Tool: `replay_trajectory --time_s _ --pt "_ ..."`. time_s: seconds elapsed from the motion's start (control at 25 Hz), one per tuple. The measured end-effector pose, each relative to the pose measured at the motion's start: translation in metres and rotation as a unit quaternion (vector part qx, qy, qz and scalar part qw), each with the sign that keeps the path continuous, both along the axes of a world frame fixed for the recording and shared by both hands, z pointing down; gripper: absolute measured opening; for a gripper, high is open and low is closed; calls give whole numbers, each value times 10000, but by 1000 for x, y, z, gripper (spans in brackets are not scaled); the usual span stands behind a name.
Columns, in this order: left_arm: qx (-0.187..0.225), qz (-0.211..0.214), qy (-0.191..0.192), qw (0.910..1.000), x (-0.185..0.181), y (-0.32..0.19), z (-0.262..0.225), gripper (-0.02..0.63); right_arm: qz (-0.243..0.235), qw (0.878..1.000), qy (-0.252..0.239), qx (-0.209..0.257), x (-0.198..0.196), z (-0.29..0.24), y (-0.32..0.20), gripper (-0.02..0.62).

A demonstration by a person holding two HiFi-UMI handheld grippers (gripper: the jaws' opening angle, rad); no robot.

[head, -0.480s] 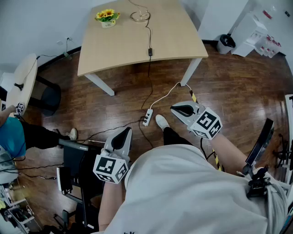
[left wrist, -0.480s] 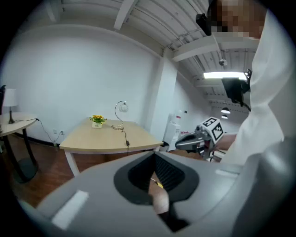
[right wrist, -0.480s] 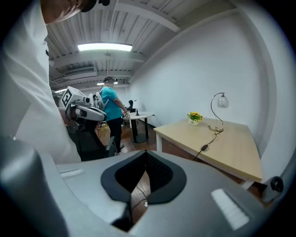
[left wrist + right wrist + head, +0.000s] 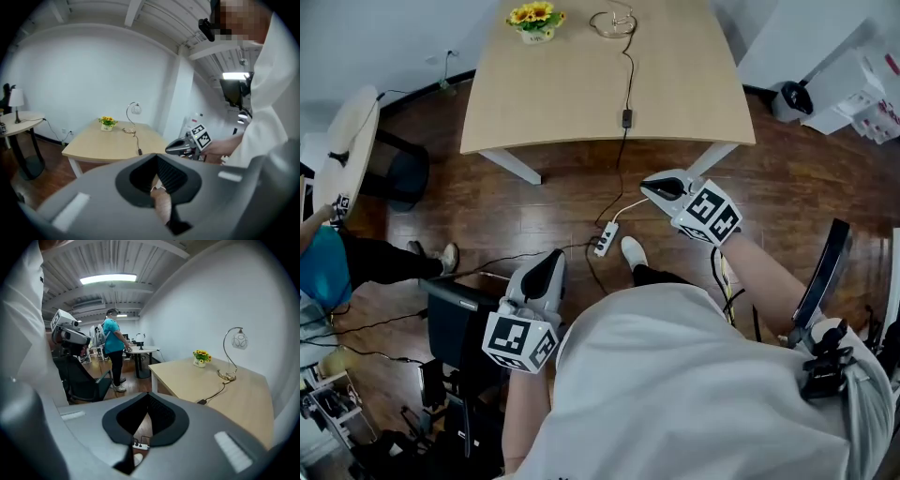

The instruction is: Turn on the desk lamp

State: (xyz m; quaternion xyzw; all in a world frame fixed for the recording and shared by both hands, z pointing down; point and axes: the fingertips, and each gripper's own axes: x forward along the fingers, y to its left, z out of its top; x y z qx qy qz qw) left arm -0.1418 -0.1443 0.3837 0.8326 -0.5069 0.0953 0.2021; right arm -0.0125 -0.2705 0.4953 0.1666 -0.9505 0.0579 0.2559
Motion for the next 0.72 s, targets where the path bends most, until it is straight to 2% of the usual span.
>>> replay_trajectory --time_s 0.32,0.44,0.72 --pt "-322 -582 -162 9977 -6 -37 4 17 -440 9974 571 50 -14 66 -102 3" --pt "-353 -747 -163 9964 -11 -51 8 17 -459 9958 792 -11 -16 89 -136 3" --pt "-564 -1184 -171 9912 -16 -59 18 17 -587 9918 1136 -20 -24 127 -186 3"
